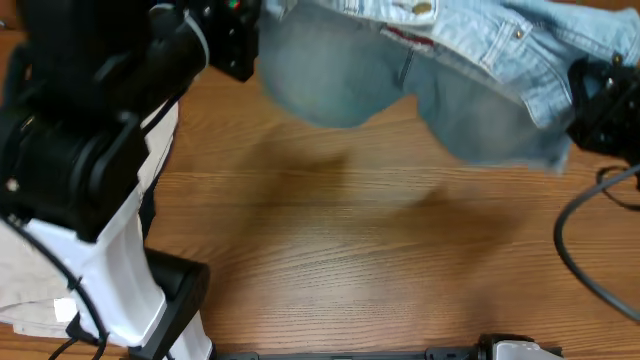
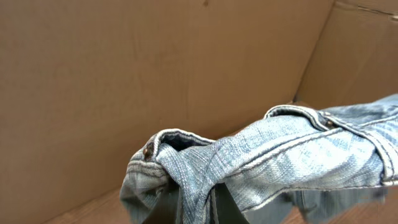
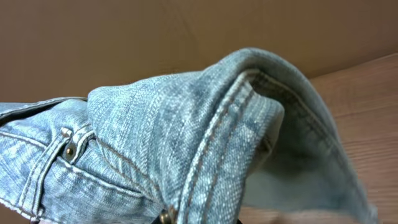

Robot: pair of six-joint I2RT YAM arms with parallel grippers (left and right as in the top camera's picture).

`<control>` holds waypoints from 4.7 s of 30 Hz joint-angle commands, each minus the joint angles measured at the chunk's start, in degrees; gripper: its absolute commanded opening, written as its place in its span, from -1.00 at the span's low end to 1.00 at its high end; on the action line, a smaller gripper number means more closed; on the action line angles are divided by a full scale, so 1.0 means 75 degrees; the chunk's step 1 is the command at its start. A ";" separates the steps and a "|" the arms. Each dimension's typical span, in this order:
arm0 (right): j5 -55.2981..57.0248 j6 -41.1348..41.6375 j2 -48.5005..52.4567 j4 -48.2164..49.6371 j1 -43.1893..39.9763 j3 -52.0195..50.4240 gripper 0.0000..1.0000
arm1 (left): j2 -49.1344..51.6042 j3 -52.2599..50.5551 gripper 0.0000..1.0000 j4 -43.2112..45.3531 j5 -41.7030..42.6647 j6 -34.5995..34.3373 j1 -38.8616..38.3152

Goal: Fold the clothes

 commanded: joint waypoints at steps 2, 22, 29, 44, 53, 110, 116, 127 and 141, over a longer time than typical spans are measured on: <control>0.1201 -0.0111 0.0073 -0.0350 -0.0283 0.0085 -0.92 | 0.0093 -0.0105 -0.92 0.0079 -0.1122 -0.0452 0.0484; 0.0431 -0.0976 0.3168 0.2643 -0.0283 0.0085 -0.92 | 0.1381 -0.0866 -0.92 0.2340 -0.2591 -0.0498 0.0542; -0.0382 -0.1553 0.4089 0.2465 -0.0265 0.0082 -0.92 | 0.1416 -0.1536 -0.92 0.1314 -0.2570 -0.0498 0.0542; -0.0720 -0.1658 0.4689 -0.0679 -0.0254 -0.1620 -0.92 | 0.1492 -0.5112 -0.92 -0.1527 -0.1682 -0.1040 0.0525; -0.0726 -0.1504 0.4281 -0.1387 -0.0248 -0.1856 -0.92 | 0.1492 -0.6709 -0.91 -0.1903 -0.1536 -0.0962 0.0245; -0.0425 -0.0099 0.1346 0.2352 -0.0256 -0.8457 0.15 | 0.1478 -1.1214 -0.92 0.1448 -0.0458 -0.0440 -0.1020; -0.0425 -0.0099 0.1346 0.2407 -0.0256 -0.8460 0.19 | 0.1478 -1.2421 -0.92 0.3838 -0.1311 -0.0650 -0.0845; -0.0871 0.0146 0.1361 0.2355 -0.0122 -0.8647 0.23 | 0.1478 -1.2354 -0.92 0.5488 -0.2165 -0.0583 -0.0650; -0.0513 0.2993 0.1361 0.4048 0.0982 -1.1823 0.07 | 0.1475 -0.8346 0.76 0.3063 -0.3194 -0.0495 -0.0347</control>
